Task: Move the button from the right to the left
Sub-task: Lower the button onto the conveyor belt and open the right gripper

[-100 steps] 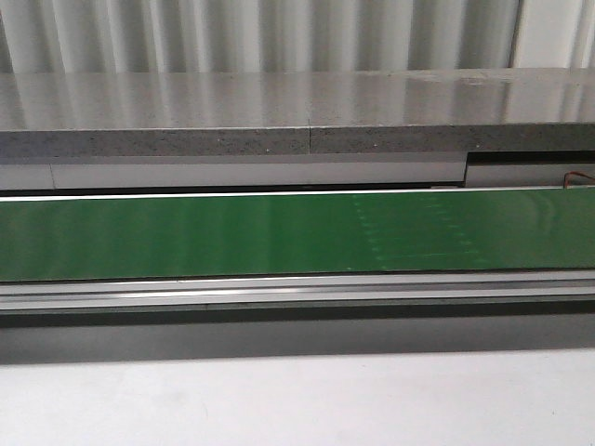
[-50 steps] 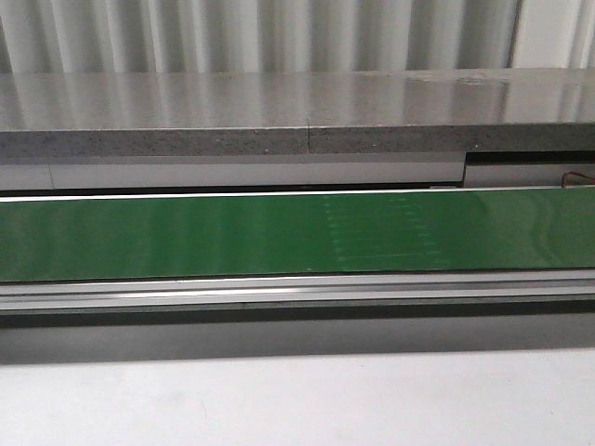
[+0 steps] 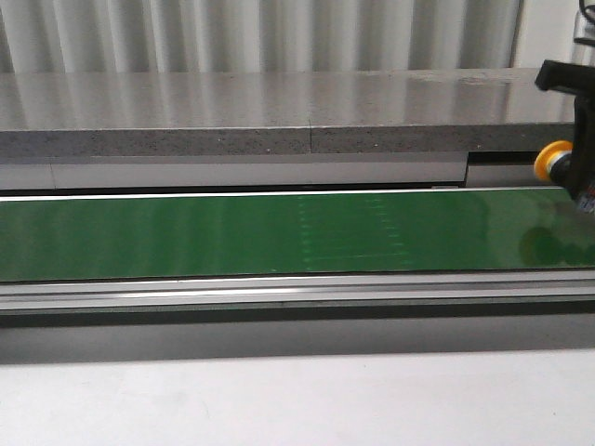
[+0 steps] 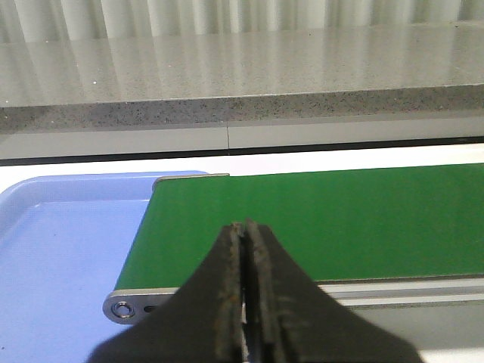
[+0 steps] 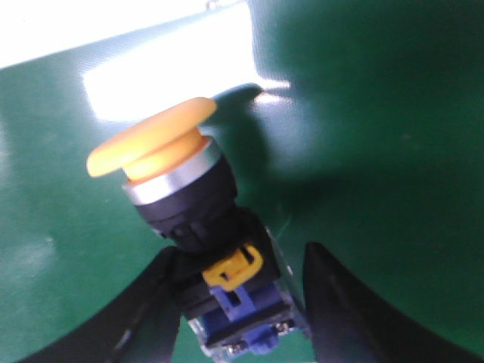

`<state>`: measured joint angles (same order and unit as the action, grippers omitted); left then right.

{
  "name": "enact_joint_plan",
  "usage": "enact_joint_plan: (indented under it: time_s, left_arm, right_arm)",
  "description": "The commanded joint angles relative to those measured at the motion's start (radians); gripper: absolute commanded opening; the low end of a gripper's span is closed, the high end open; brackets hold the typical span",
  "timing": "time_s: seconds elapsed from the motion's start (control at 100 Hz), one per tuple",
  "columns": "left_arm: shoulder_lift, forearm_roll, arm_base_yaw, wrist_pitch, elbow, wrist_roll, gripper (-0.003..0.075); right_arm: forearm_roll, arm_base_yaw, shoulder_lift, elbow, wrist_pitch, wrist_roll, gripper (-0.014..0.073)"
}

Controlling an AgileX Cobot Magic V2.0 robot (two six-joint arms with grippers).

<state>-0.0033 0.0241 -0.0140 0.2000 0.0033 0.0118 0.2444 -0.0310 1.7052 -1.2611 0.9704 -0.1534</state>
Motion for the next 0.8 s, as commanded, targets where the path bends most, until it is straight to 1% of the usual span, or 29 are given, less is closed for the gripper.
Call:
enact_joint_plan:
  time_s: [0.0,0.04,0.09,0.14,0.19,0.21,0.24,0.26,0.31,0.46,0.67,0.72,0.79]
  left_arm:
    - [-0.033,-0.001,-0.007,-0.078,0.04,-0.012,-0.002]
    - [-0.033,-0.001,-0.007,-0.078,0.04,-0.012,-0.002]
    - [-0.033,-0.001,-0.007,-0.078,0.04,-0.012,-0.002]
    - [-0.033,-0.001,-0.007,-0.078,0.04,-0.012,-0.002]
    - [-0.033,-0.001,-0.007,-0.078,0.04,-0.012,-0.002]
    - [-0.033,-0.001,-0.007,-0.078,0.04,-0.012,-0.002]
    - [-0.033,-0.001,-0.007,-0.078,0.04,-0.012,-0.002]
    - [-0.033,-0.001,-0.007,-0.078,0.04,-0.012,-0.002]
    - [-0.033,-0.001,-0.007,-0.078,0.04,-0.012,-0.002]
    - [-0.033,-0.001,-0.007,-0.078,0.04,-0.012,-0.002]
    - [-0.033,-0.001,-0.007,-0.078,0.04,-0.012,-0.002]
    - [-0.033,-0.001,-0.007,-0.078,0.04,-0.012,-0.002]
    - [-0.033,-0.001,-0.007,-0.078,0.04,-0.012,-0.002]
  right_arm:
    - [0.011,0.007,-0.003,-0.027,-0.022,-0.02,0.0177]
    - [0.011,0.007,0.008,-0.027,-0.021,-0.02,0.0183]
    - [0.011,0.007,0.015,-0.027,-0.018,-0.02,0.0221]
    - [0.013,0.007,0.015,-0.027,-0.018,-0.019,0.03]
    - [0.013,0.008,0.005,-0.027,-0.025,-0.014,0.0421]
    - [0.013,0.009,0.001,-0.027,-0.029,-0.011,0.0451]
    - [0.013,0.009,-0.009,-0.027,-0.038,-0.008,0.0519]
    - [0.013,0.012,-0.016,-0.027,-0.044,-0.002,0.055]
    - [0.013,0.017,-0.04,-0.027,-0.054,0.019,0.0594]
    - [0.014,0.047,-0.127,-0.027,-0.065,0.059,0.0594]
    - [-0.012,0.11,-0.255,-0.027,-0.058,0.171,0.0585]
    - [-0.03,0.13,-0.281,-0.027,-0.051,0.198,0.0545]
    - [-0.073,0.161,-0.314,-0.027,-0.041,0.204,0.0428]
